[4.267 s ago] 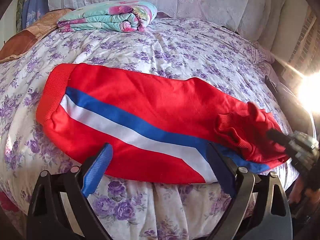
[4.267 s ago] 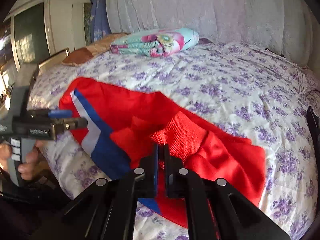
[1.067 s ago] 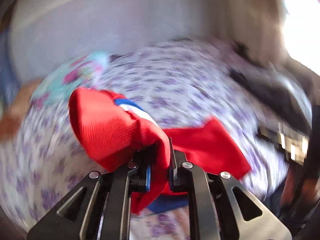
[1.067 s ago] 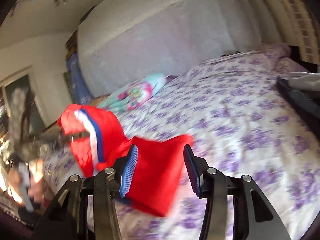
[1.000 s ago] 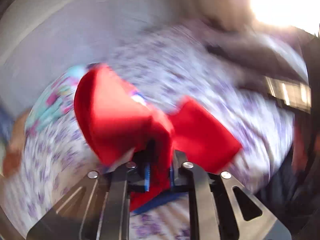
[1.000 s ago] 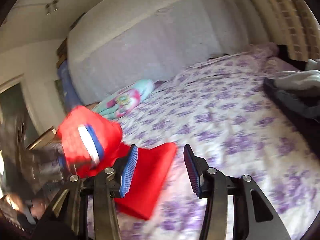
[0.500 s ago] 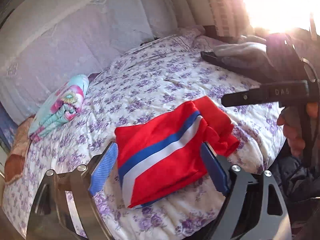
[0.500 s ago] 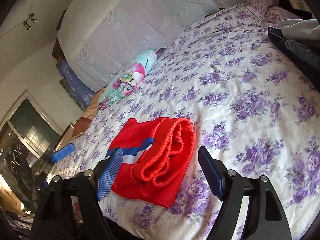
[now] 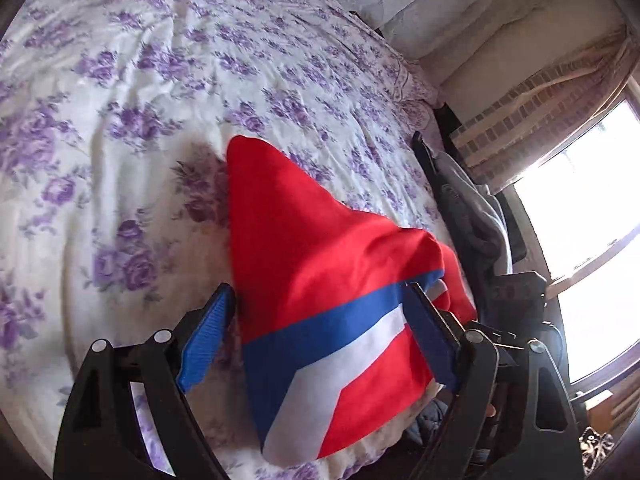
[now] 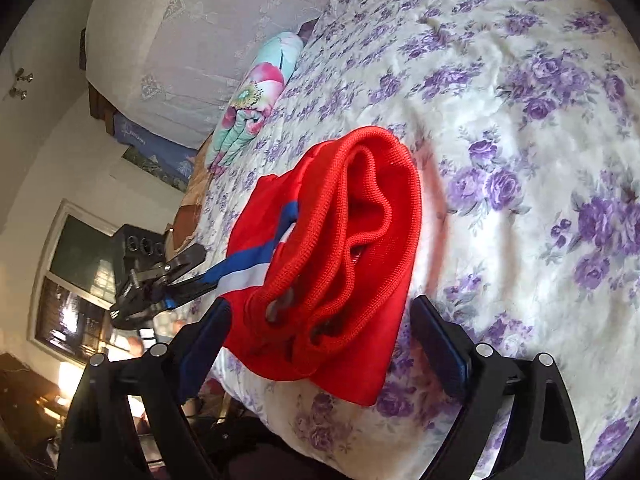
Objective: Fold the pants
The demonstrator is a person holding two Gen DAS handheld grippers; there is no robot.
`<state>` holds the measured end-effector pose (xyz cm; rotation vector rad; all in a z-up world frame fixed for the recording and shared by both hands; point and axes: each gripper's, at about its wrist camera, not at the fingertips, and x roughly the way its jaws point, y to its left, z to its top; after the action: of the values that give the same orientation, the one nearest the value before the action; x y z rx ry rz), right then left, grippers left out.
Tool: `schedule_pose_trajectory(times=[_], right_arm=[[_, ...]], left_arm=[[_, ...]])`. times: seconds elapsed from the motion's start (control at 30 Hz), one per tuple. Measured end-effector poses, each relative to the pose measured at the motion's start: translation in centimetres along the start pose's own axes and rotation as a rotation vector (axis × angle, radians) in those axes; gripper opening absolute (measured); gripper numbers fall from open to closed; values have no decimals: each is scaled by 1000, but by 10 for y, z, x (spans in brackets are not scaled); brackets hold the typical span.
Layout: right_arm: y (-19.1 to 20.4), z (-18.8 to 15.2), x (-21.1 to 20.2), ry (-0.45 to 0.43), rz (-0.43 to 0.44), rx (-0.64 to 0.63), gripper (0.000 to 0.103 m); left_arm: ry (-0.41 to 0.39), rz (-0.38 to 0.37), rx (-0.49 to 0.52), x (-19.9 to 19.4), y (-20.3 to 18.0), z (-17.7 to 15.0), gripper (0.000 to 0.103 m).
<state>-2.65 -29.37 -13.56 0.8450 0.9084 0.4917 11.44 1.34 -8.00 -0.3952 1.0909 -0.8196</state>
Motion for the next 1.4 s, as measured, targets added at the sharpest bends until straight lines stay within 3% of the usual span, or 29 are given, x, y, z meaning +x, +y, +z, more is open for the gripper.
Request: schedule_pose_trajectory(times=[0.1, 0.13, 0.17, 0.2, 0.27, 0.33, 0.37, 0.4, 0.47, 0.6, 0.8, 0.93, 1.1, 1.17, 1.23, 1.27, 1.3, 1.33, 1.37, 1.4], right_arm=[[-6, 11, 11, 54, 105, 60, 92], [-6, 14, 17, 69, 123, 63, 85], [-4, 16, 23, 86, 126, 43, 62], [-2, 18, 31, 107, 107, 11, 51], [-4, 17, 37, 112, 103, 8, 39], [2, 14, 31, 85, 84, -24, 37], [6, 12, 27, 70, 77, -32, 36], [13, 11, 20, 52, 79, -40, 36], [31, 10, 6, 22, 101, -81, 35], [59, 5, -18, -8, 113, -163, 35], [34, 15, -6, 33, 99, -108, 35], [51, 63, -12, 6, 99, -166, 35], [99, 183, -15, -140, 71, -312, 36], [105, 230, -1, -185, 46, -350, 41], [101, 279, 29, -215, -37, -390, 52], [95, 297, 46, -244, -133, -406, 74], [84, 316, 70, -291, -308, -424, 84], [72, 327, 88, -332, -471, -424, 89], [55, 337, 107, -346, -608, -423, 87], [45, 339, 116, -335, -670, -411, 84]], left_arm=[[85, -46, -48, 25, 8, 3, 88], [117, -50, -57, 34, 10, 3, 88], [127, -39, -49, 40, 9, 1, 88], [114, -30, -33, 41, 6, 0, 88], [110, -16, -12, 42, -1, -4, 86], [109, -28, -22, 39, -4, -5, 54], [107, -57, -38, 35, -4, -5, 48], [101, -79, -50, 31, -5, -4, 36], [80, -109, -47, 19, -15, -6, 33], [22, -91, 12, -1, -43, -14, 34], [62, -83, -69, 20, -24, -9, 33], [16, -73, -20, 13, -41, 35, 33], [-153, -16, 126, -5, -91, 153, 33], [-217, 26, 166, 4, -97, 204, 38], [-271, 105, 192, 25, -89, 248, 65], [-292, 208, 200, 45, -77, 272, 76], [-294, 321, 197, 69, -63, 292, 93], [-281, 442, 184, 91, -43, 306, 93], [-234, 557, 132, 113, -17, 319, 91], [-188, 602, 76, 124, 3, 326, 75]])
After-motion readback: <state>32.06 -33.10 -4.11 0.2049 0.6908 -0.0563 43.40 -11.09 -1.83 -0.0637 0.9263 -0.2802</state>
